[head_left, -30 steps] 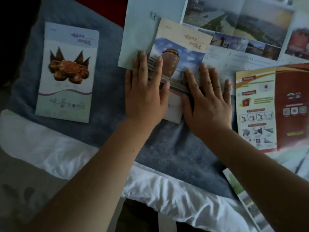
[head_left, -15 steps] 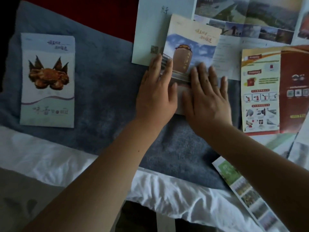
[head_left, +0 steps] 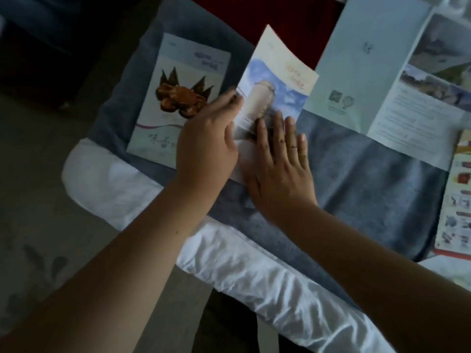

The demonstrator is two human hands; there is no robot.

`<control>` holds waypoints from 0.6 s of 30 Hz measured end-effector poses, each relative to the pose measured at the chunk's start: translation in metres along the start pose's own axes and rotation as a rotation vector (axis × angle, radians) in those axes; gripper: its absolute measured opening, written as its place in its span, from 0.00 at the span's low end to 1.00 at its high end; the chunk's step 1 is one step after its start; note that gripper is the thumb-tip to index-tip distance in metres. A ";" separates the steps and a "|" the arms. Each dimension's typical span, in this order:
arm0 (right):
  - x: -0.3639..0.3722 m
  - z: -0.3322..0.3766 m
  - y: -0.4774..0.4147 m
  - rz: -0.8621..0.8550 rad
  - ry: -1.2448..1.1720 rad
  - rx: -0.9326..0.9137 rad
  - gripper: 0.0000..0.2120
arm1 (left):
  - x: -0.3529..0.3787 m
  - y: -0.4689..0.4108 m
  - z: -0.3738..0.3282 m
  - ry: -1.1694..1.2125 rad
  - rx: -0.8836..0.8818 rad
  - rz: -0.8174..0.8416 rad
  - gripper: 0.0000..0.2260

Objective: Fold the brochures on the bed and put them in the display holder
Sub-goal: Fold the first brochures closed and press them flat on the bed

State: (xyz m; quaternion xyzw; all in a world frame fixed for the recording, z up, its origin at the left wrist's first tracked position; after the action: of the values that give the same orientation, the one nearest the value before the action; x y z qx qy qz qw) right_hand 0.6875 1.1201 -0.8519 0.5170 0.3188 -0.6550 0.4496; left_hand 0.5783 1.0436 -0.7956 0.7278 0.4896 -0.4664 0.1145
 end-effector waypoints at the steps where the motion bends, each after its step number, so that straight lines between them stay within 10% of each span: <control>1: 0.004 0.013 -0.005 0.014 -0.002 -0.031 0.36 | -0.008 0.000 0.014 -0.037 -0.024 -0.002 0.17; 18: 0.037 0.098 -0.071 0.051 0.084 -0.202 0.37 | -0.044 -0.018 0.119 -0.201 -0.116 -0.044 0.18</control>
State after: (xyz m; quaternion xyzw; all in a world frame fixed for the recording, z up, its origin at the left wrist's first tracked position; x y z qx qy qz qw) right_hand 0.5818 1.0521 -0.8657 0.5040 0.3883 -0.5857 0.5022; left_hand 0.4926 0.9517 -0.8195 0.6586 0.5177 -0.5102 0.1948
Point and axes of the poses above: each hand's wrist, its own y-axis away from the middle knuckle, its own x-axis out of the palm, z = x × y, the point moved 9 cm from there along -y, towards the middle knuckle, and after that the axes turned 10 degrees about -z, right-handed, at the moved point
